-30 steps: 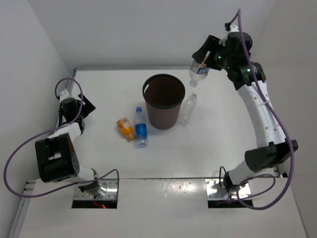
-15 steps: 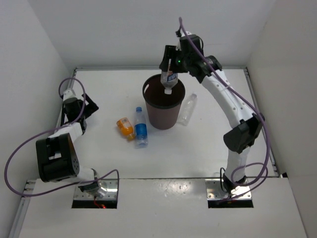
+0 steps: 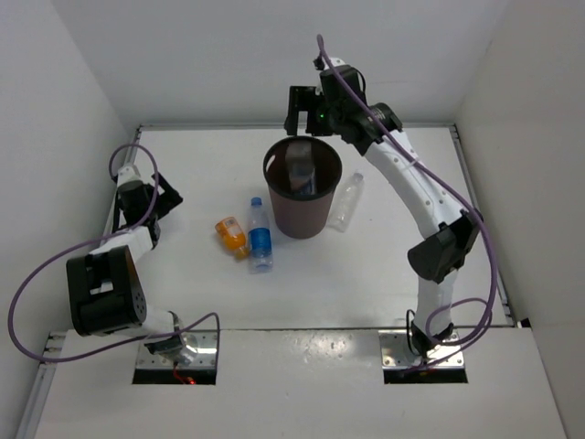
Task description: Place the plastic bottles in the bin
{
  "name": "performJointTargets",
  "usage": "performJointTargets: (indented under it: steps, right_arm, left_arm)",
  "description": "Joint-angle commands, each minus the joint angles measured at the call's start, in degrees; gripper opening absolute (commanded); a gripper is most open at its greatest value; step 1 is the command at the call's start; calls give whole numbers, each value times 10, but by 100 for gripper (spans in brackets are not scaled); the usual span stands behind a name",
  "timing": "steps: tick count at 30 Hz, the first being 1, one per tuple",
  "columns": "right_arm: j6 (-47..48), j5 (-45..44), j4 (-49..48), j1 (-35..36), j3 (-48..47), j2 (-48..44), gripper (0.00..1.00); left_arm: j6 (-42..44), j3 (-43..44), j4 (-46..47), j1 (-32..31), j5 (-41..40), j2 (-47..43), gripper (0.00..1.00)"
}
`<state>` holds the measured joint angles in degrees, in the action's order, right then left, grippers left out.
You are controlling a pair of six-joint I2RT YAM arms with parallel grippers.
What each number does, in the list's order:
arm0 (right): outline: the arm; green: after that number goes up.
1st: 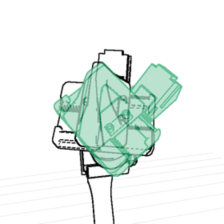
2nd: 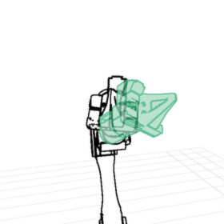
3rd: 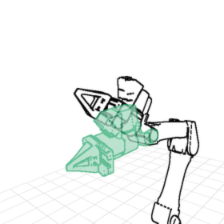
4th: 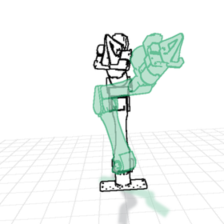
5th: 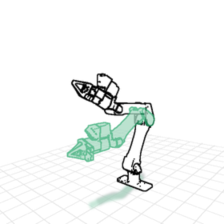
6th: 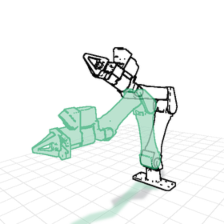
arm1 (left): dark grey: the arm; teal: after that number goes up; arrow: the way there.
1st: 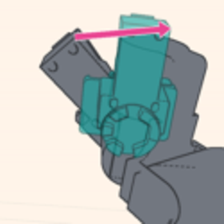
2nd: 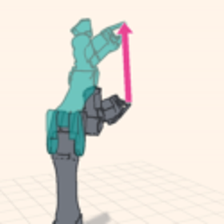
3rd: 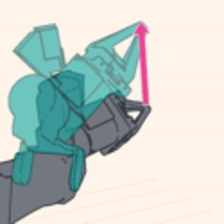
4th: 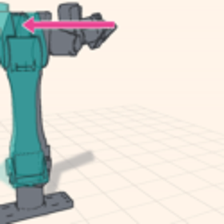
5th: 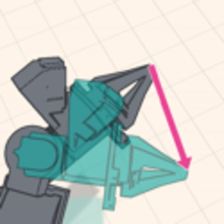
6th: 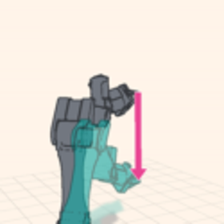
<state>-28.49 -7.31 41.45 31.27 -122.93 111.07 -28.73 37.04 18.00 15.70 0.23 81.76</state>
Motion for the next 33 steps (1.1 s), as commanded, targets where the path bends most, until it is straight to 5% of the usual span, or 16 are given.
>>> performJointTargets:
  steps: [1,4,11,15,27,33]
  right_arm:
    - [-3,-16,-14,3,-23,-28,100]
    - [-23,-40,-14,-3,3,-65,100]
    - [-68,-265,-93,-15,146,-216,100]
    - [-118,-271,-35,-42,191,-232,100]
    - [-226,-102,-18,-141,307,-270,100]
    - [-247,43,61,-206,324,-153,100]
  left_arm:
    - [3,-5,24,-6,7,-12,100]
    - [3,-10,24,-6,7,-12,100]
    - [-2,-10,29,-6,7,-12,100]
    - [-2,-27,34,-6,7,-12,100]
    - [15,-21,24,-11,18,-1,100]
    - [25,-21,19,-16,18,-1,100]
